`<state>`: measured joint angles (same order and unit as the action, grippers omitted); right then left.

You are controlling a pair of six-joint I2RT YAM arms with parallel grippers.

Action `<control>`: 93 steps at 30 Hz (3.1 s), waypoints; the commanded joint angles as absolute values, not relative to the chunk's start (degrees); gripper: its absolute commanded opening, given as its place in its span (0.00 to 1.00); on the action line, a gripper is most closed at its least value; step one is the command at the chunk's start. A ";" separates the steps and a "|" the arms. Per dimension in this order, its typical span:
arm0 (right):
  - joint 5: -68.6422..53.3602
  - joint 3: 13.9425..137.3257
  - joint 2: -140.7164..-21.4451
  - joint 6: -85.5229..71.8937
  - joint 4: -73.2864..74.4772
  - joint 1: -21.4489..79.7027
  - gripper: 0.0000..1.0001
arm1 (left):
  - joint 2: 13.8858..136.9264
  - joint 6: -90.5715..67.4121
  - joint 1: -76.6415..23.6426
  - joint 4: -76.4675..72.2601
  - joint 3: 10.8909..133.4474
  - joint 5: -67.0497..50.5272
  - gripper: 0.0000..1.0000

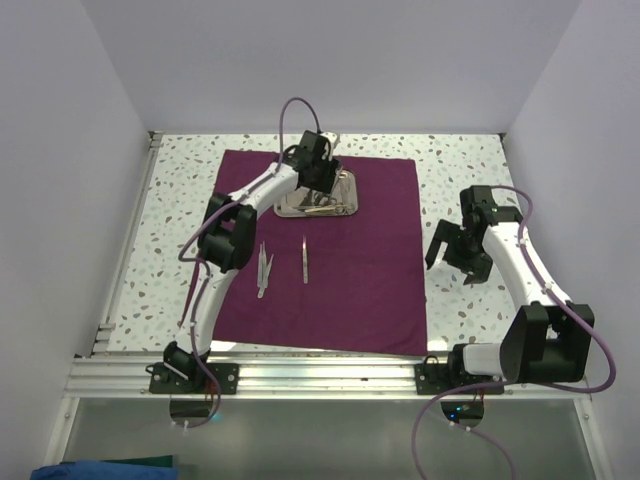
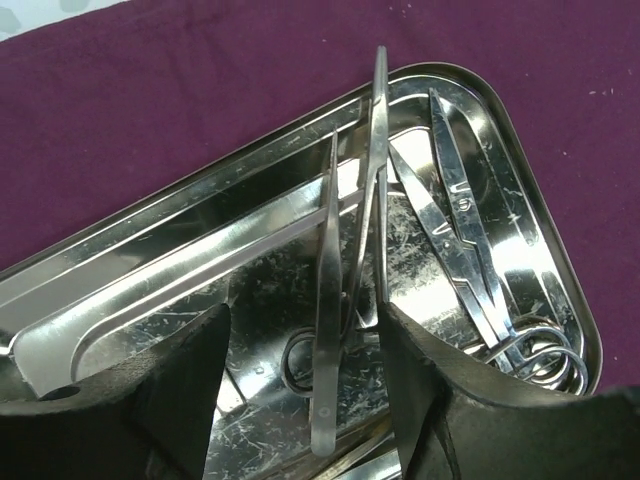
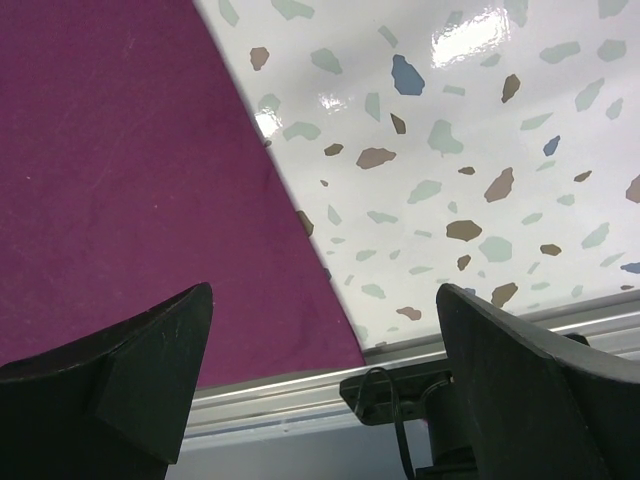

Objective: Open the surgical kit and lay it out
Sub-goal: Pick up the medical item from the container, then place the medical item in the surgical kit.

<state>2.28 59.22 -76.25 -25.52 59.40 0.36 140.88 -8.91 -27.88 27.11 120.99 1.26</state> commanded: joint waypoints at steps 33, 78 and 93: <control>2.37 59.50 -76.99 -25.93 57.48 0.53 0.98 | 137.55 -8.18 -26.72 26.28 119.09 5.35 0.00; -6.06 56.51 -76.29 -22.85 52.65 0.62 0.98 | 94.92 -38.40 -41.84 16.53 57.92 16.78 0.00; -3.52 56.60 -74.01 -23.47 53.09 0.62 0.98 | 97.20 -26.65 -41.05 22.94 72.04 17.23 0.69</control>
<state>-4.14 56.64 -76.14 -23.94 53.15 0.38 96.77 -32.99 -41.60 23.05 65.28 15.77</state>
